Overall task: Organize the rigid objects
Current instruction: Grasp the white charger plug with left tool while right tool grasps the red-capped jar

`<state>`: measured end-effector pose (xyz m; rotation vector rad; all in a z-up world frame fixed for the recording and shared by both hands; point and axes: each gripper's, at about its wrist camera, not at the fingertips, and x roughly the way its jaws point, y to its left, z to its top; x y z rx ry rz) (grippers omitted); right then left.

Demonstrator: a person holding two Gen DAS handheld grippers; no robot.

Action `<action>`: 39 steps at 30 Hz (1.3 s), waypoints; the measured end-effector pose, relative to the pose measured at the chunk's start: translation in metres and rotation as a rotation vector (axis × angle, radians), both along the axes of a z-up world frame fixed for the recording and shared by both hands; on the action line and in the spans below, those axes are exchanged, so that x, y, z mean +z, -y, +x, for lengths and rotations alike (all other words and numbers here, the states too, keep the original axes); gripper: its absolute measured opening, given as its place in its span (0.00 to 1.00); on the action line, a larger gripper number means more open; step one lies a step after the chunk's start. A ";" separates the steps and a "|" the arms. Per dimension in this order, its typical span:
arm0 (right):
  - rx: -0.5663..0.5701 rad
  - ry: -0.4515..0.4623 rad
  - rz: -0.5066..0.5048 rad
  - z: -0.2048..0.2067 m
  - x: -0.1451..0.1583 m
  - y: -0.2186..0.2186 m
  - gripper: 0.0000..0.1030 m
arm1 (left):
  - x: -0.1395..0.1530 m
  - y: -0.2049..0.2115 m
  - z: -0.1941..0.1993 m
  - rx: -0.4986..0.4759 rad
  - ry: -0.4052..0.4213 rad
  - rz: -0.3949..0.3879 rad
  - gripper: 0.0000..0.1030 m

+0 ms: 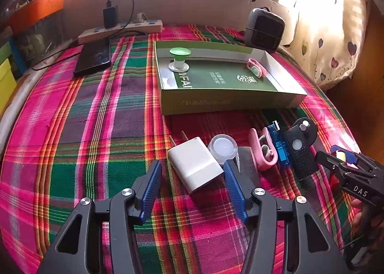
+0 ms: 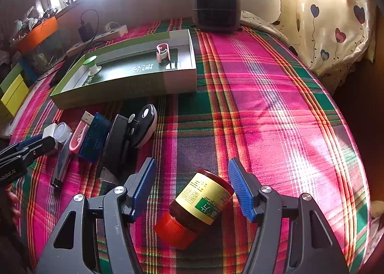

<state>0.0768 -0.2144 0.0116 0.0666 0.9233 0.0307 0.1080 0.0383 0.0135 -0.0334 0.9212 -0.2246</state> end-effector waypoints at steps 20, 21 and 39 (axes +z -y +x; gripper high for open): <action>0.018 -0.009 0.124 -0.037 0.008 0.018 0.61 | -0.003 -0.002 0.001 0.015 0.003 0.019 0.52; 0.016 -0.023 0.120 -0.036 0.004 0.016 0.61 | -0.003 -0.003 0.002 0.015 0.002 0.016 0.52; -0.040 0.008 -0.004 -0.030 -0.001 0.025 0.61 | -0.003 -0.012 0.004 0.056 0.004 0.029 0.52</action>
